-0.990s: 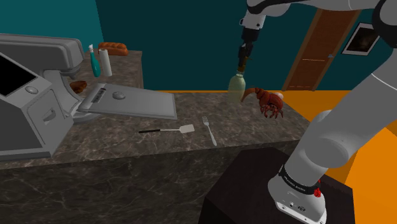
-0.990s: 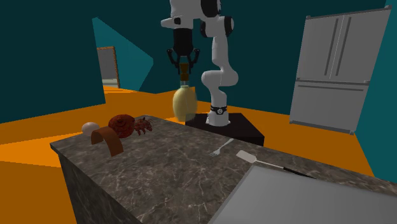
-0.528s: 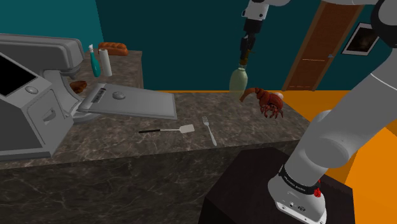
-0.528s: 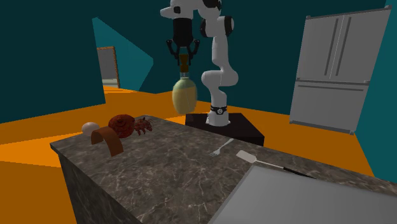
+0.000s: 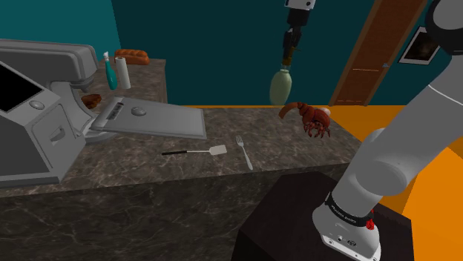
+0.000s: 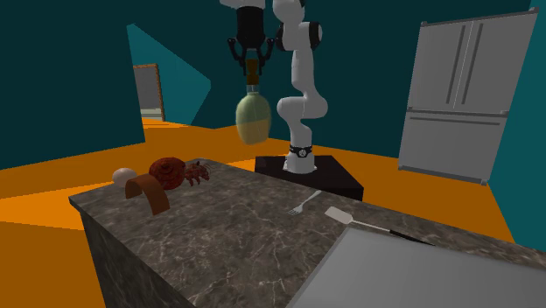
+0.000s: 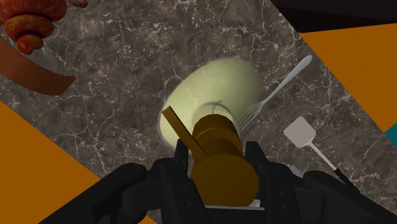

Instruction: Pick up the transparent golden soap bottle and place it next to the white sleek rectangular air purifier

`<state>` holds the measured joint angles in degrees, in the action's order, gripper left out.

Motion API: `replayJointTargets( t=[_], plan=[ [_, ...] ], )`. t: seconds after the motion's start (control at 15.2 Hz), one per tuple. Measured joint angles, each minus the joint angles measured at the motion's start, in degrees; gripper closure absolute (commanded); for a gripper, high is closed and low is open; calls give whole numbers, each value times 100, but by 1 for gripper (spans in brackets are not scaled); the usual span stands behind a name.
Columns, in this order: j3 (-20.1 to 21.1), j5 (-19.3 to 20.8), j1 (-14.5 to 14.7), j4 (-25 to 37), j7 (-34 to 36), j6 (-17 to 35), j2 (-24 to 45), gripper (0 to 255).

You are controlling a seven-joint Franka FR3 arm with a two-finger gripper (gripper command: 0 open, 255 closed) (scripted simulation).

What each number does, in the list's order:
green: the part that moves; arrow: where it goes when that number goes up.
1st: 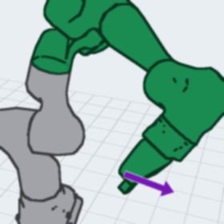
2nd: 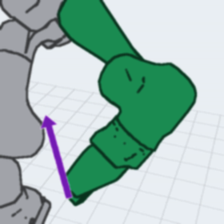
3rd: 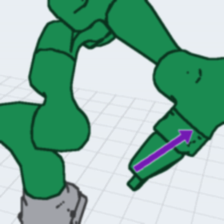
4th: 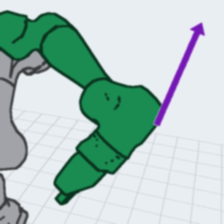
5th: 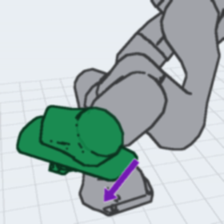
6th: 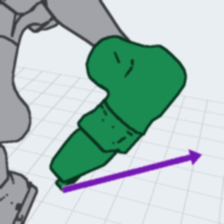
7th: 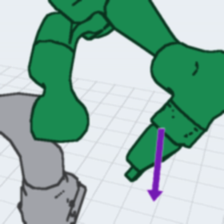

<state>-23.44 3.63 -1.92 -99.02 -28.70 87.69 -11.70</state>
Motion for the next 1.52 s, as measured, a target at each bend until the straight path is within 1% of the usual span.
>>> replayJointTargets(
  t=[0.46,0.99,1.39,1.52],
  plan=[
    [-20,-71,10,743,-49,-563,193,255],
    [-106,-217,-12,1809,-176,-1263,590,255],
    [-198,-382,-67,2760,-288,-1857,984,255],
    [-95,-368,26,2661,-104,-1801,939,255]
  ],
)
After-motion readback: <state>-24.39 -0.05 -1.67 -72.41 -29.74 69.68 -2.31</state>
